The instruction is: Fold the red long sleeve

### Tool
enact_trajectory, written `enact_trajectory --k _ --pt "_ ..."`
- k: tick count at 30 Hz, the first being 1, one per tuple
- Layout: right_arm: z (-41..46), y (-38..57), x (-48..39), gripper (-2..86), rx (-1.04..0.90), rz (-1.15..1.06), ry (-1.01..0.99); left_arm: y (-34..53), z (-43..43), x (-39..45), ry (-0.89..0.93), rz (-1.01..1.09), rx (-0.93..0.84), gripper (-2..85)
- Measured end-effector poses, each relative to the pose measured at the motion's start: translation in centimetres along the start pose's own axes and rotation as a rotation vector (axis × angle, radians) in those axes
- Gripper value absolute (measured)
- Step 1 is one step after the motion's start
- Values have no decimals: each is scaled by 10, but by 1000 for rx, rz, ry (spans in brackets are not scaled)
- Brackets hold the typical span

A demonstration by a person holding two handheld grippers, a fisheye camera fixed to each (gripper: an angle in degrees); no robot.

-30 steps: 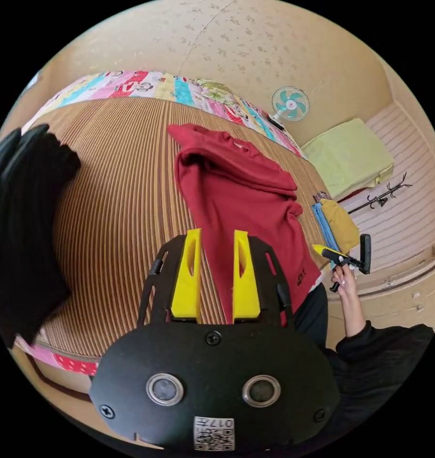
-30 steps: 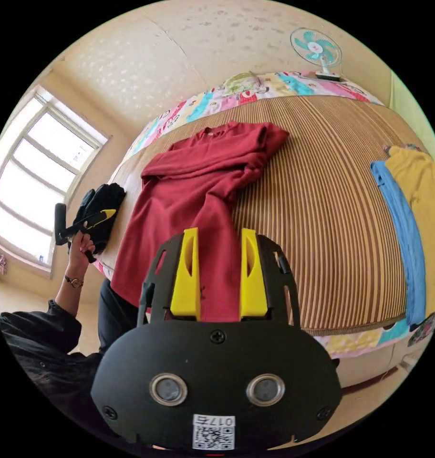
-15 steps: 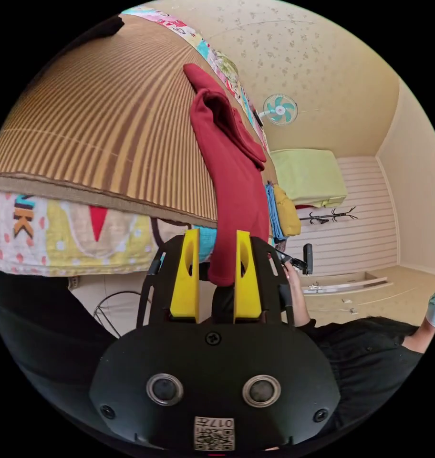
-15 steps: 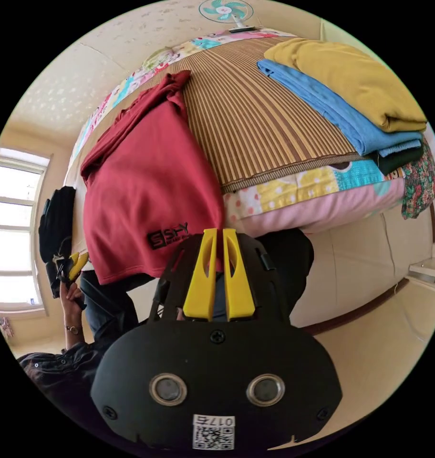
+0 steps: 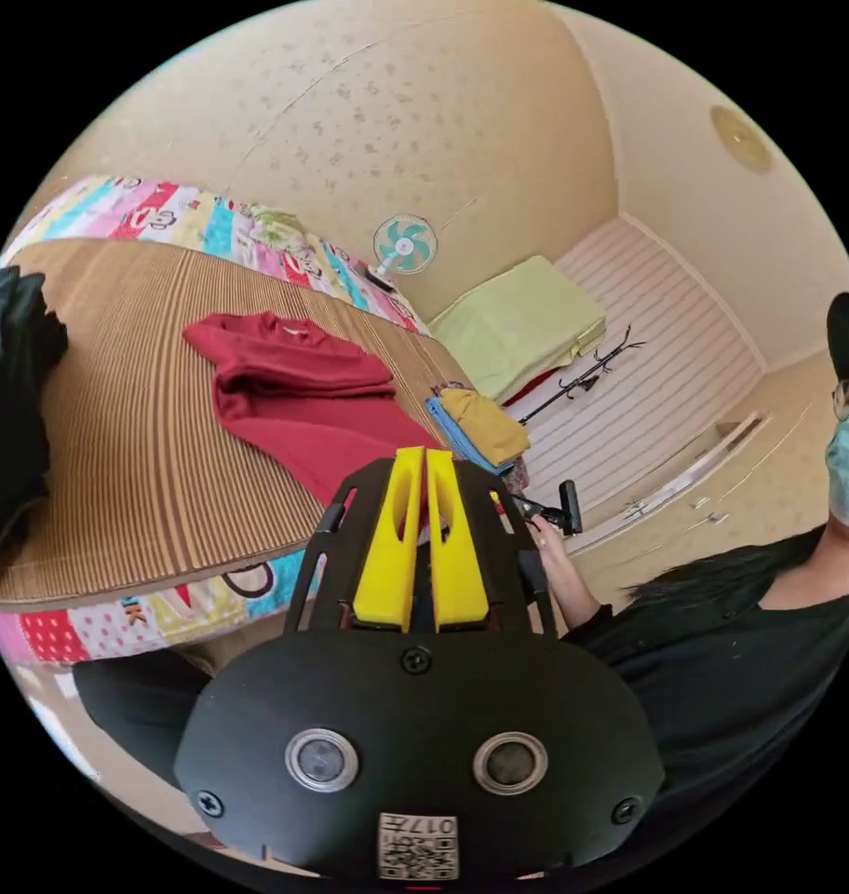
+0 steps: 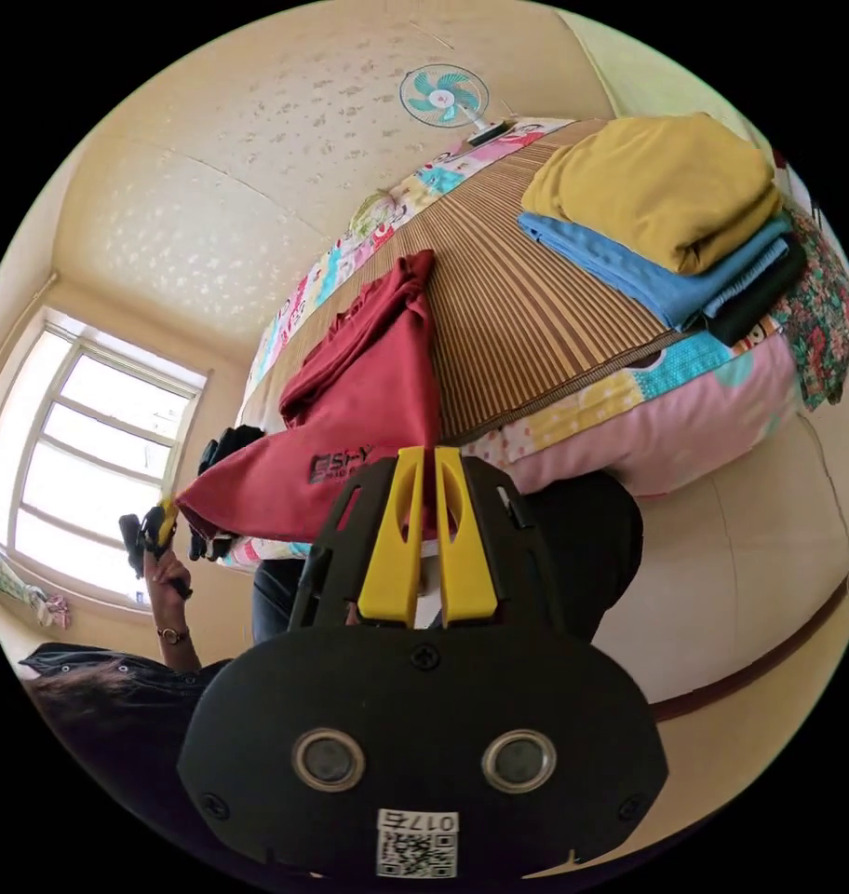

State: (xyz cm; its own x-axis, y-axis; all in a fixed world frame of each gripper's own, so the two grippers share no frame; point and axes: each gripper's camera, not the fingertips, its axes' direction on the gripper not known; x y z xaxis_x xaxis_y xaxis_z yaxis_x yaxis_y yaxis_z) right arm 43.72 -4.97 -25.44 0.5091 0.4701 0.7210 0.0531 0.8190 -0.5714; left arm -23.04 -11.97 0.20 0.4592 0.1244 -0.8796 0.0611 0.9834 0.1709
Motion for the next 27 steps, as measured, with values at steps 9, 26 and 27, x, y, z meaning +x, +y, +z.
enact_trajectory --k 9,26,27 --pt "43 8 34 22 -155 84 124 77 50 -145 53 -532 -220 133" --pt "-45 20 48 23 -83 -65 -301 79 -29 -163 586 -360 -312 51" --pt "-62 22 48 23 -71 -90 -401 76 -48 -160 598 -341 -287 51"
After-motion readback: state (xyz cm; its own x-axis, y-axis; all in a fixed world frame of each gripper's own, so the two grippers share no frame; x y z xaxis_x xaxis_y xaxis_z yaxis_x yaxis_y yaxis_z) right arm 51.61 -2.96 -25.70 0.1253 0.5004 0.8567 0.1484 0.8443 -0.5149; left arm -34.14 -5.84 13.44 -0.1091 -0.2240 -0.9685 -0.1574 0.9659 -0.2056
